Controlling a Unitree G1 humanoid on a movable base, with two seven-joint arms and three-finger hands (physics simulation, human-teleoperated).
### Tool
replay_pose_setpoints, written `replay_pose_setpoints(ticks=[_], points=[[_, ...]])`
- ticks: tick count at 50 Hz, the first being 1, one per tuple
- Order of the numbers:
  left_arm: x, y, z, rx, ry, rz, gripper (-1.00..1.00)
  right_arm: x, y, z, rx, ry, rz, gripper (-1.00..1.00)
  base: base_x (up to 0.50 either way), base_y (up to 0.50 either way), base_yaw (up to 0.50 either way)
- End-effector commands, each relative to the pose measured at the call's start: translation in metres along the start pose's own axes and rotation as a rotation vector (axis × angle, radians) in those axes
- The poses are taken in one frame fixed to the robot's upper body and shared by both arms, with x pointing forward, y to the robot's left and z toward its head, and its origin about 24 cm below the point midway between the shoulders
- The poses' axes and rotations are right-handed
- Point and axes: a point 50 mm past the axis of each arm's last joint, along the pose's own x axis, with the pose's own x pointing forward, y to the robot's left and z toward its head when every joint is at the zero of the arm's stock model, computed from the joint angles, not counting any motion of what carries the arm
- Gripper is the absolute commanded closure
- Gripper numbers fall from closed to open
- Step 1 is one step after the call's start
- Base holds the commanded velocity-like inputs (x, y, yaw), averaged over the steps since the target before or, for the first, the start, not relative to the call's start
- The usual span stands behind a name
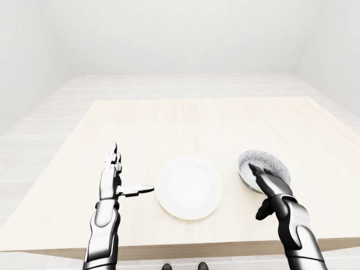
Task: Put the bowl on the plate.
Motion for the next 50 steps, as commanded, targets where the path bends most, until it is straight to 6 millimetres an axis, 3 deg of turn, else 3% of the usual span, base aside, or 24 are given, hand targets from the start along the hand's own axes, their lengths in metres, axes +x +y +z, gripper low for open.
replay_pose_setpoints(ticks=[1, 7, 12, 19, 33, 34, 38, 47, 50], points=[[-0.001, 0.001, -0.002, 0.0, 0.009, 0.001, -1.0, -0.002, 0.004, -0.001, 0.006, 0.0, 0.011, -0.79, 0.0, 0.0, 0.0], [0.0, 0.0, -0.001, 0.0, 0.005, 0.002, -1.0, -0.002, 0.004, 0.0, 0.004, -0.002, 0.018, -0.58, 0.0, 0.0, 0.0], [0.0, 0.0, -0.002, 0.0, 0.007, 0.002, -1.0, -0.004, 0.004, 0.0, -0.005, -0.003, 0.03, -0.22, 0.0, 0.0, 0.0], [-0.001, 0.001, -0.002, 0.0, 0.007, 0.003, -1.0, -0.004, 0.003, 0.001, -0.005, -0.004, 0.03, 0.04, 0.0, 0.0, 0.0], [-0.001, 0.001, 0.001, -0.004, -0.004, 0.002, -1.0, -0.006, -0.001, 0.002, -0.011, -0.006, 0.022, 0.25, 0.0, 0.0, 0.0], [-0.001, 0.0, 0.002, -0.006, -0.006, 0.001, -1.0, -0.007, -0.005, 0.003, -0.026, -0.008, 0.021, 0.38, 0.0, 0.0, 0.0], [-0.001, 0.0, 0.001, -0.006, -0.004, 0.002, -1.0, -0.006, -0.005, 0.003, -0.023, -0.005, 0.014, 0.55, 0.0, 0.0, 0.0], [0.0, 0.002, 0.003, -0.003, -0.006, 0.005, -1.0, -0.005, -0.015, 0.006, -0.03, -0.015, -0.056, 0.61, 0.0, 0.0, 0.0], [0.001, 0.001, 0.003, -0.004, -0.007, 0.003, -1.0, -0.006, -0.022, 0.007, -0.042, -0.019, -0.089, 0.76, 0.0, 0.0, 0.0]])
